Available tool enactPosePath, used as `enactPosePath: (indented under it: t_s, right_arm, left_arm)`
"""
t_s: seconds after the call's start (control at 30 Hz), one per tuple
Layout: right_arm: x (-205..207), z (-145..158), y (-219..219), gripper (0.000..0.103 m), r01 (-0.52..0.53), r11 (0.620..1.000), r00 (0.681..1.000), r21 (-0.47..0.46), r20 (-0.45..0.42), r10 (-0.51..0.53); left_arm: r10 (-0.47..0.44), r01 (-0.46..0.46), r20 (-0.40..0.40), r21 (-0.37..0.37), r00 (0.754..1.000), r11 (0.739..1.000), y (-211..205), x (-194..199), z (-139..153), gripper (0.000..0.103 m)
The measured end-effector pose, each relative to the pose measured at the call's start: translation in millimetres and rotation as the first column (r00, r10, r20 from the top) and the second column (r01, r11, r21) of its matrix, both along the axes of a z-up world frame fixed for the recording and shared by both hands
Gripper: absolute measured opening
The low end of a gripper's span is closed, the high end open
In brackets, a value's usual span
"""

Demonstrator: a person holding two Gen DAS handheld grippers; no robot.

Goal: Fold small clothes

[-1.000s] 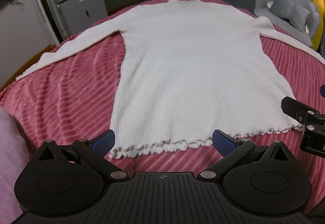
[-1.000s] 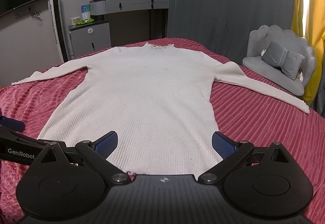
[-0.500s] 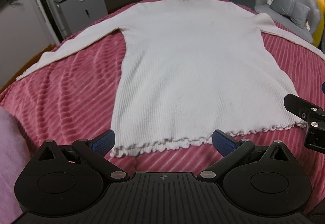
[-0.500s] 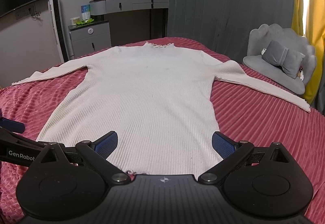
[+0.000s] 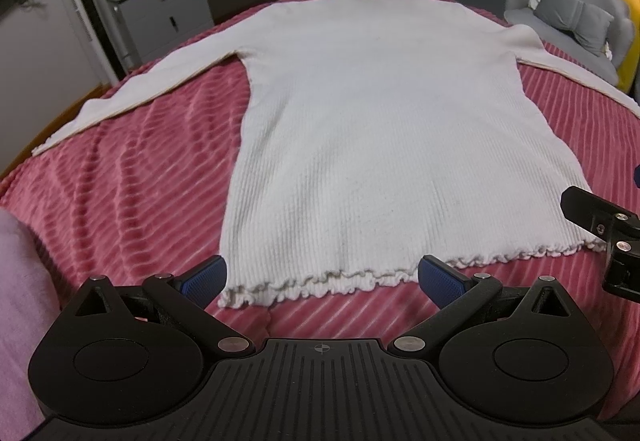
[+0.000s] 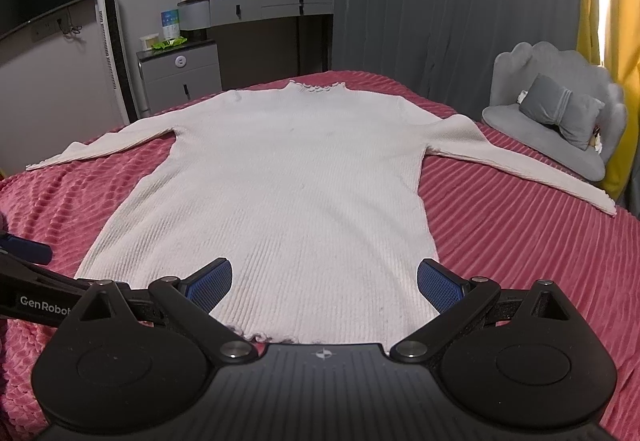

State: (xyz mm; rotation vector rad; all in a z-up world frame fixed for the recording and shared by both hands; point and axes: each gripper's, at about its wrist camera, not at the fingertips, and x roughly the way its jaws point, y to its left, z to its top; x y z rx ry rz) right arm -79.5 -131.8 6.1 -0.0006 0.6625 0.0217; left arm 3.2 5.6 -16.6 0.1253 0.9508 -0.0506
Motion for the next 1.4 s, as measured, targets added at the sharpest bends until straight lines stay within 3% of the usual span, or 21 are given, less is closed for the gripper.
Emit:
enactPosePath:
  t_s: [1.1, 1.4]
  right_arm:
    - [5.2, -7.1, -4.2, 0.099, -0.016, 0.999, 1.0, 0.028, -0.014, 0.017]
    - [6.9, -11.4, -12.2, 0.099, -0.019, 0.992, 1.0, 0.121, -0.02, 0.021]
  left_arm:
    - [-0.016, 0.016, -0.008, 0.011, 1.0, 1.0, -2.2, 2.0, -5.6, 0.103]
    - [-0.023, 0.024, -0.007, 0.035, 1.0, 0.999, -4.7, 1.0, -7.4, 0.103]
